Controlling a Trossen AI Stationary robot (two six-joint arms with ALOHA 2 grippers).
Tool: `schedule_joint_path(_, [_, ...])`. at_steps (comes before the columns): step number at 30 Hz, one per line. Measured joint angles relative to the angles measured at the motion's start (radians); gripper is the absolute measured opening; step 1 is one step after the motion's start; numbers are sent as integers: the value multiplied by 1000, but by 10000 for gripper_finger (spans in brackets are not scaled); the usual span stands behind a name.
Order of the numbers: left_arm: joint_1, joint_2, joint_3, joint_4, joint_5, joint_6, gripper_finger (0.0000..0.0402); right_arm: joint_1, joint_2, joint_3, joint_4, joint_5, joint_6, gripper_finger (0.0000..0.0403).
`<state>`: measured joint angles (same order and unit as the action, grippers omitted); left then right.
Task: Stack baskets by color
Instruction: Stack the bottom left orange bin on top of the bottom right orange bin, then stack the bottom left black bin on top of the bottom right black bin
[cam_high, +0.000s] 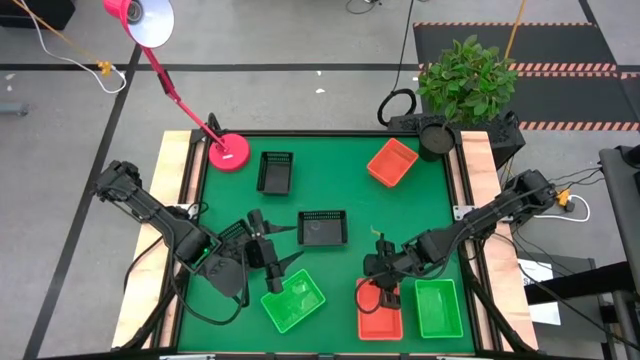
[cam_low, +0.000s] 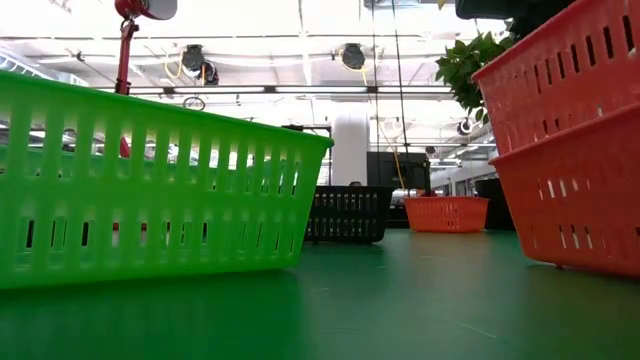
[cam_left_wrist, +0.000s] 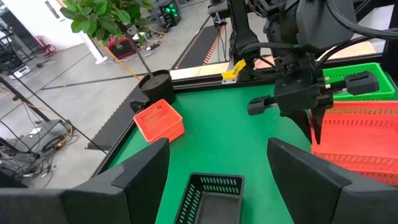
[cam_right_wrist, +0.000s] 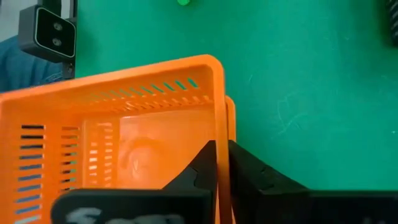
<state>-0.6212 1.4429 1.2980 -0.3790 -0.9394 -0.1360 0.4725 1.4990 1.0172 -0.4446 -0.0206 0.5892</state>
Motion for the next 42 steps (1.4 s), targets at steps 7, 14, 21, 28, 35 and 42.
schedule_joint_path(7, [0, 0, 0, 0, 0, -3, 273, 0, 0, 0, 0, 24, 1, 41])
schedule_joint_path(14, [0, 0, 0, 0, 0, -7, 273, 0, 0, 0, -13, 22, 16, 77])
schedule_joint_path(21, [0, 0, 0, 0, 0, -7, 273, 0, 1, 0, -40, 25, 16, 121])
schedule_joint_path(28, [0, 0, 0, 1, 29, -8, 273, 0, -21, 0, -39, 65, 13, 141])
schedule_joint_path(35, [0, 1, 0, -55, 118, -67, 273, 48, -102, 0, -41, 326, -12, 141])
schedule_joint_path(42, [-1, 12, -15, -250, 151, -325, 273, 110, -116, -1, -49, 610, -155, 141])
